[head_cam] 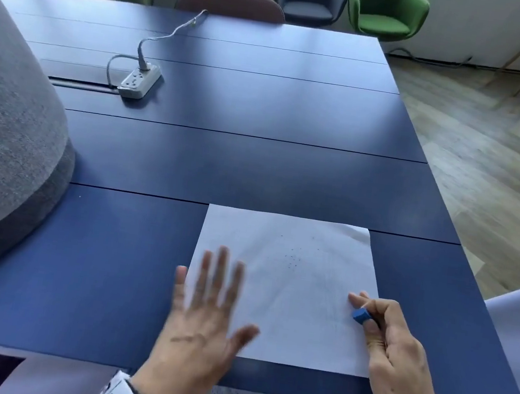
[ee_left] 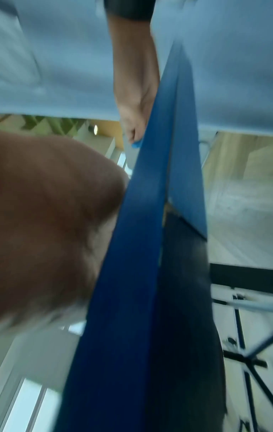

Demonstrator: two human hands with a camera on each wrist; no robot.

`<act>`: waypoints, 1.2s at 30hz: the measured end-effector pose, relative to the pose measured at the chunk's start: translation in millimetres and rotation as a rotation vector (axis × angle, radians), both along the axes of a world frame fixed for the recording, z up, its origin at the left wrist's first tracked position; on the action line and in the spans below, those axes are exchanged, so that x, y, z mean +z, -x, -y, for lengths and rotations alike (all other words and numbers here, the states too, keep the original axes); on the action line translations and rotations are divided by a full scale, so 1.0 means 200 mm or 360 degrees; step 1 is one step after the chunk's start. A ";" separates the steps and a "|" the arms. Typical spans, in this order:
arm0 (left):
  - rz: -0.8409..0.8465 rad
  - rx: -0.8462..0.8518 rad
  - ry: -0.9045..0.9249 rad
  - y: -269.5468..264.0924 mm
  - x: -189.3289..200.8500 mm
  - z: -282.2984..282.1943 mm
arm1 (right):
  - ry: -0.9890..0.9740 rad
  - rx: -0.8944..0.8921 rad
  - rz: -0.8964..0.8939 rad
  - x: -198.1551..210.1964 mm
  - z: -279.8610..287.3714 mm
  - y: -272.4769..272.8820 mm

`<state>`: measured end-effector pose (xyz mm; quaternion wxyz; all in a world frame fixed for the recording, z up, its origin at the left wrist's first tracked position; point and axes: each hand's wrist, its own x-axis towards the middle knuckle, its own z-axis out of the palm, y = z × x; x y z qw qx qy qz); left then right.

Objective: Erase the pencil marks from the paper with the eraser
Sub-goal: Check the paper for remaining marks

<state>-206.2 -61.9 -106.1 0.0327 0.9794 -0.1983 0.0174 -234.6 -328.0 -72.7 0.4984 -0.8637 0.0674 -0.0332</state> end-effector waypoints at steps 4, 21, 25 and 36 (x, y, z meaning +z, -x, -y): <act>-0.0139 -0.0185 -0.0221 0.01 0.03 -0.02 | 0.0090 0.0003 0.0012 0.00 -0.01 0.00; -0.0731 -0.0617 -0.0094 -0.51 0.24 0.70 | 0.0264 0.0036 0.0005 -0.02 -0.01 -0.01; -0.0837 -0.0697 -0.0169 -0.53 0.20 0.74 | 0.0271 0.0002 0.0018 -0.01 0.00 -0.01; -0.0878 0.0341 -0.0055 -0.46 0.26 0.29 | 0.0061 0.0085 0.0045 -0.05 0.01 -0.01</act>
